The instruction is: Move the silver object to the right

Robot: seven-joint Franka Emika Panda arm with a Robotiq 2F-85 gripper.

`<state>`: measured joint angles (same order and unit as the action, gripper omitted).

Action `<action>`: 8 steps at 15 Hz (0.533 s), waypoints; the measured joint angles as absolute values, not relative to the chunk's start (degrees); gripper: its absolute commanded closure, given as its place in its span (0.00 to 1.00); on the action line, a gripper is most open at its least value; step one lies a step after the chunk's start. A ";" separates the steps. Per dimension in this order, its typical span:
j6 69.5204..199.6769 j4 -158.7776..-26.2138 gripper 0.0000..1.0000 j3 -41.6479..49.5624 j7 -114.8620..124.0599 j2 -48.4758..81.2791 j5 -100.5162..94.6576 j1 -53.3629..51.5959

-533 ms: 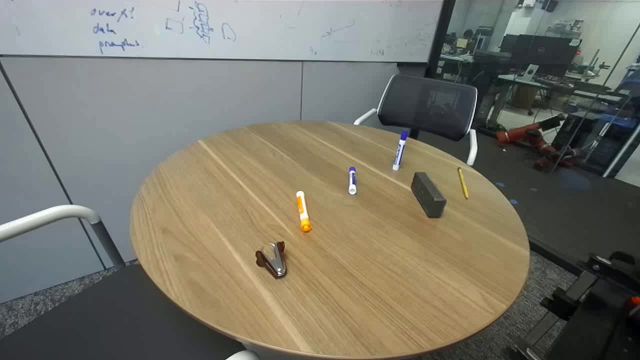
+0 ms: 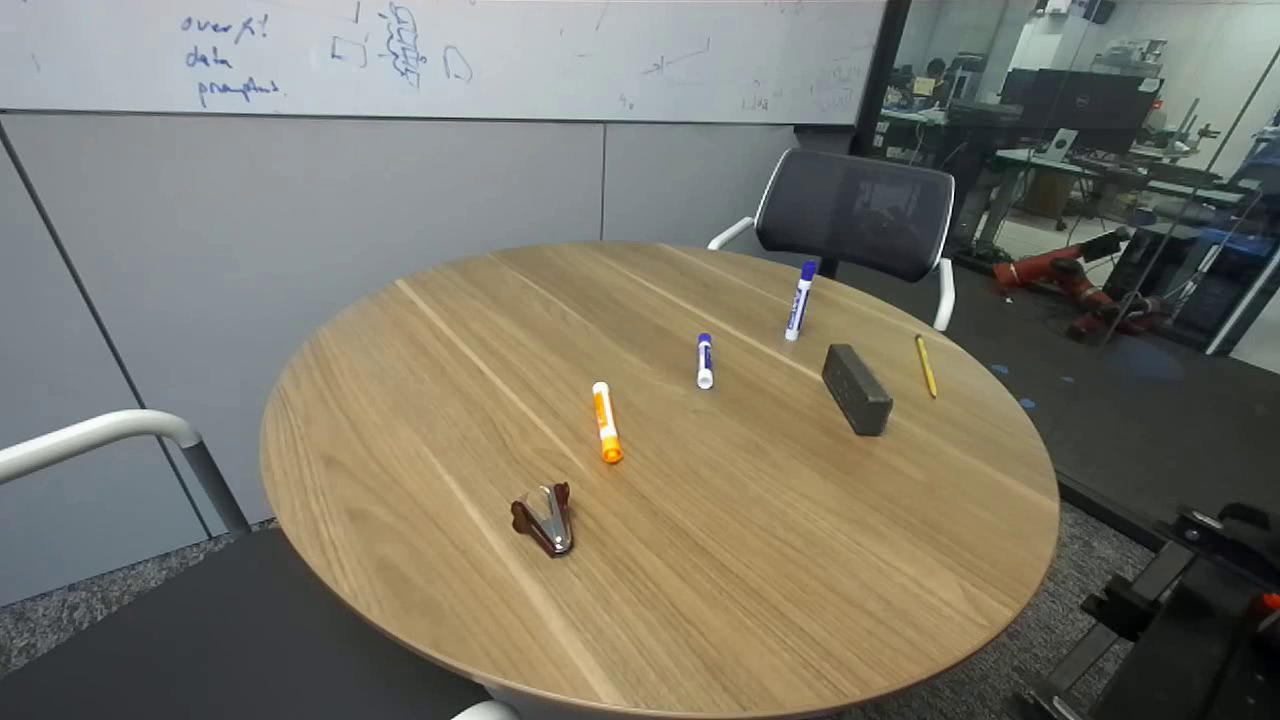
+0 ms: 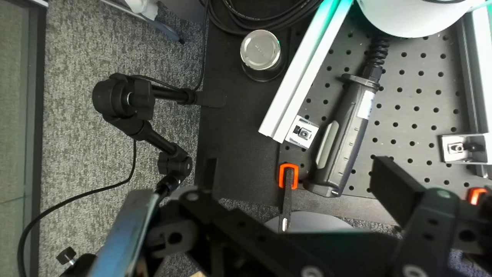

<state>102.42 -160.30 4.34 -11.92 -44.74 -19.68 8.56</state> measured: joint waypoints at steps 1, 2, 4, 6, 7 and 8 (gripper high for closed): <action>102.42 -160.26 0.00 4.34 -11.58 -44.68 -19.61 8.39; 102.45 -160.16 0.00 4.15 -10.83 -44.40 -19.31 7.89; 102.62 -159.42 0.00 2.71 -7.78 -42.70 -17.59 5.67; 103.73 -157.96 0.00 -0.37 -2.85 -39.31 -14.27 2.41; 105.40 -157.02 0.00 -2.23 0.08 -37.02 -12.27 0.64; 107.72 -155.84 0.00 -4.19 3.32 -34.34 -10.48 -1.05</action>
